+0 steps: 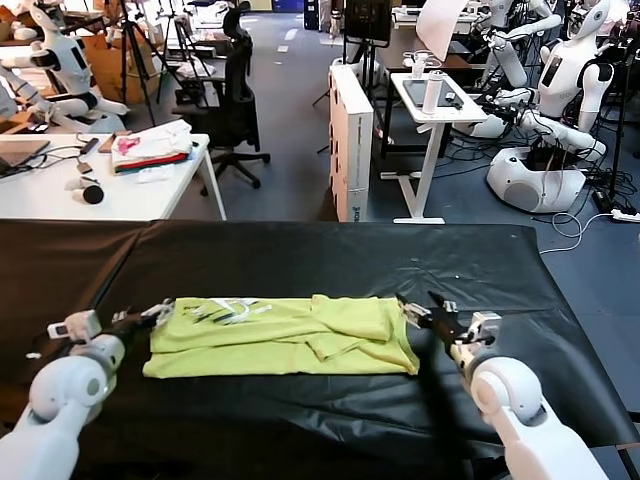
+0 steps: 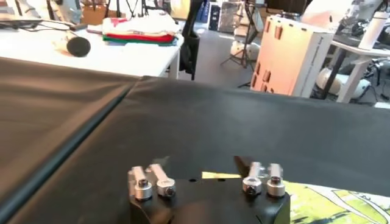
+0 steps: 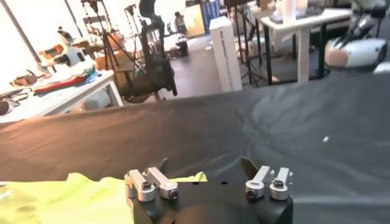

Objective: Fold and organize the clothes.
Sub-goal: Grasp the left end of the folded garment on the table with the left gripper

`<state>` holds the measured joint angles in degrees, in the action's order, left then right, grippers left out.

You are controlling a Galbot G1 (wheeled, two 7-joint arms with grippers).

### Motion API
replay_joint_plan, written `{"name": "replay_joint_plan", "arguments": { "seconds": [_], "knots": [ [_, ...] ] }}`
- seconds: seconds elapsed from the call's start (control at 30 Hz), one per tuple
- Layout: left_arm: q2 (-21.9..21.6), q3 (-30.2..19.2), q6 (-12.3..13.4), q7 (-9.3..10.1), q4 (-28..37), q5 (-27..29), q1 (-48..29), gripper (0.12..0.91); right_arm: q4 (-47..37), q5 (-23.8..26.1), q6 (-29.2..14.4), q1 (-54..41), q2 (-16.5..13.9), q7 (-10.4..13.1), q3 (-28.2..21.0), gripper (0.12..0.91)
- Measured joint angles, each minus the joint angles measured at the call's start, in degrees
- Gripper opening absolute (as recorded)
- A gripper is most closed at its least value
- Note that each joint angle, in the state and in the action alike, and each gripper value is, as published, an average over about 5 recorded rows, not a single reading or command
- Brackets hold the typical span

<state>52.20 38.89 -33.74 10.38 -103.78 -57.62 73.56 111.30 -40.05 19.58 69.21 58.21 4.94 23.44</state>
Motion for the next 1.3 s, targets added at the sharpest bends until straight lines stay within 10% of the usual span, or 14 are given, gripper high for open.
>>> {"name": "replay_joint_plan", "arguments": {
  "seconds": [0.43, 1.3],
  "knots": [
    [0.13, 8.65, -6.94, -5.55, -4.99, -11.89, 9.16, 0.907, 7.36, 0.09, -4.46, 9.02, -1.20, -1.47, 6.56, 0.907],
    [1.66, 6.70, -8.50, -6.17, -1.65, -17.00, 5.93, 0.907, 7.92, 0.81, -4.04, 9.84, 0.30, -1.70, 6.37, 0.907]
  ]
}}
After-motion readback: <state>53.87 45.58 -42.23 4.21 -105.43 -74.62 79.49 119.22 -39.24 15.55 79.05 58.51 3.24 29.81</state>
